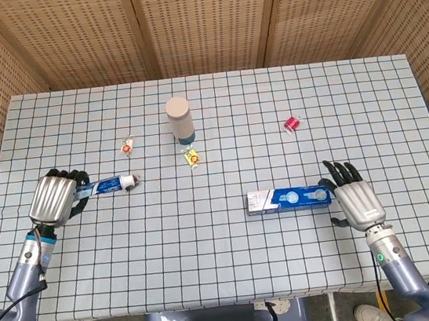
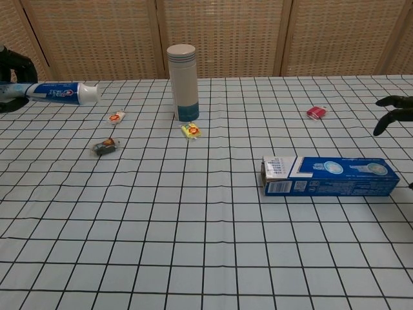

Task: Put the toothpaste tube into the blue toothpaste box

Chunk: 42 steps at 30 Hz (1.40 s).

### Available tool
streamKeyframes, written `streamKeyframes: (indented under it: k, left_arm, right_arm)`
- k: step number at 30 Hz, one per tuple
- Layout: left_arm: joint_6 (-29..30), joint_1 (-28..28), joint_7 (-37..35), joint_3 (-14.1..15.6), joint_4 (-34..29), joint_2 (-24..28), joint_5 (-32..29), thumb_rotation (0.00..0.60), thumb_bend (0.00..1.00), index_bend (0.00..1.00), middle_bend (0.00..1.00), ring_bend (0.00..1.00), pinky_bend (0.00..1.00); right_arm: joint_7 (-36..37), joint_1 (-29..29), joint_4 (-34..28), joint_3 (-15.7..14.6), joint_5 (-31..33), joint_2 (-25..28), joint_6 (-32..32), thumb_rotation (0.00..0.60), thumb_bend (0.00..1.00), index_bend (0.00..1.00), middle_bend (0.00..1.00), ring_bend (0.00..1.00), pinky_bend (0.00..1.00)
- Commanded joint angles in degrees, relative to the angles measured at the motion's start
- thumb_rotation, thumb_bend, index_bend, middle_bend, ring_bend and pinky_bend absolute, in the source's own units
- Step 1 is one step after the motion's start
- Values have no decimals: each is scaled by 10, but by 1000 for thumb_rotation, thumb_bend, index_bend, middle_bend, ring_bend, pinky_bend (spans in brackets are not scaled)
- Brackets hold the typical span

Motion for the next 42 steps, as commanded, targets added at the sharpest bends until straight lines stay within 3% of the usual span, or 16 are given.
streamKeyframes:
  k: [1,20,23,27,30,36,42]
  left_arm:
    - [-1,1,-3,0,0,2,1,600,554,870,543,526,409]
    - [-8,3,-30,5,41,-4,14,600,555,869,543,526,410]
    - [-9,3,-38,5,47,-6,16,600,555,870,543,526,409]
    - [-13,4,-49,7,60,-9,18,600,555,870,543,526,410]
    - [-14,3,-56,8,65,-11,21,600,555,870,543,526,410]
    - [-13,-1,-54,5,55,-9,26,600,555,870,543,526,410]
    - [-16,-12,-34,-6,12,5,25,600,555,869,543,526,410]
  right_arm:
    - [-37,27,5,14,52,-28,-31,600,176,300,63,0,123]
    - [-101,116,103,30,203,-123,-97,600,188,302,67,6,150]
    - [-104,126,122,28,215,-138,-100,600,222,385,160,113,271]
    - [-79,126,160,22,197,-163,-90,600,286,595,414,443,577]
    - [-42,122,165,18,175,-165,-88,600,307,701,525,578,688]
    - [0,119,109,26,143,-133,-76,600,314,723,544,600,710]
    - [-11,134,3,58,172,-82,-73,600,315,721,545,603,714]
